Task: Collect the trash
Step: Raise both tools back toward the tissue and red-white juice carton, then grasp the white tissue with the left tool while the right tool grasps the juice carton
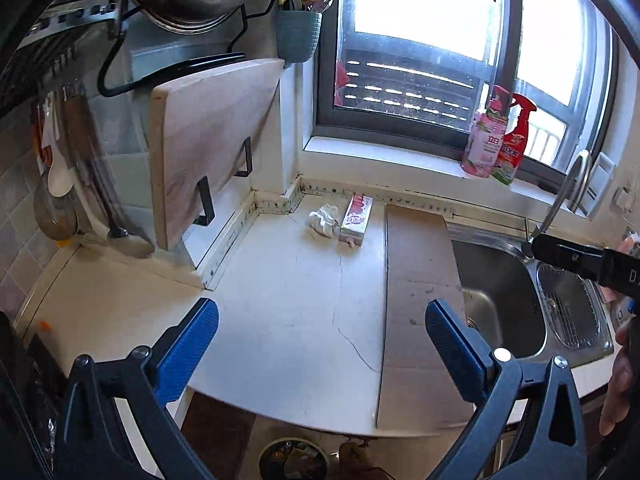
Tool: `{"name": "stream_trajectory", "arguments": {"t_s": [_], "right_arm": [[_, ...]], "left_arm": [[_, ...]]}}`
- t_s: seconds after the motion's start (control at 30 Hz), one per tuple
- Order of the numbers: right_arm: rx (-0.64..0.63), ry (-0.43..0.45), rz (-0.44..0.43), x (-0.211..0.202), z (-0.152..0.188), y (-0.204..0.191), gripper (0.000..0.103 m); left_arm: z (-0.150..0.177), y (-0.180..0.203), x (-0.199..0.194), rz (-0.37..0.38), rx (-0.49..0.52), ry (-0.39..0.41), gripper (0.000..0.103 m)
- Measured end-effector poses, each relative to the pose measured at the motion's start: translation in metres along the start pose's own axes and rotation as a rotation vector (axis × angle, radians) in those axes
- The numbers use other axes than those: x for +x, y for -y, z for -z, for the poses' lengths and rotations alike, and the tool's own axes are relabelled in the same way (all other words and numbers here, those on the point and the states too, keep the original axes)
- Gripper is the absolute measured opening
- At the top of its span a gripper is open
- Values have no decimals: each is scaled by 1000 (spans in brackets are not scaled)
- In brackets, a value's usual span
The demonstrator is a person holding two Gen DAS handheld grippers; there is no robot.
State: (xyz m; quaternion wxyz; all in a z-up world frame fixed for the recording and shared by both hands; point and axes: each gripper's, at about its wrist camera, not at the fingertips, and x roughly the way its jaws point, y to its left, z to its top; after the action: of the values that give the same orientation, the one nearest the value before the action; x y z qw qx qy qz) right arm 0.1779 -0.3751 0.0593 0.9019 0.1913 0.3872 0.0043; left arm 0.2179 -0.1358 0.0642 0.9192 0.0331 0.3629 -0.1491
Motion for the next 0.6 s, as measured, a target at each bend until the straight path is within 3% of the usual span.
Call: {"name": "stream_trajectory", "arguments": {"t_s": [0.27, 0.6], "right_arm": [[47, -84, -39, 85, -98, 33, 61], [77, -170, -48, 180, -143, 57, 66]], "left_arm": [[-75, 11, 95, -72, -12, -38, 102], [-116, 7, 201, -156, -1, -119, 102]]}}
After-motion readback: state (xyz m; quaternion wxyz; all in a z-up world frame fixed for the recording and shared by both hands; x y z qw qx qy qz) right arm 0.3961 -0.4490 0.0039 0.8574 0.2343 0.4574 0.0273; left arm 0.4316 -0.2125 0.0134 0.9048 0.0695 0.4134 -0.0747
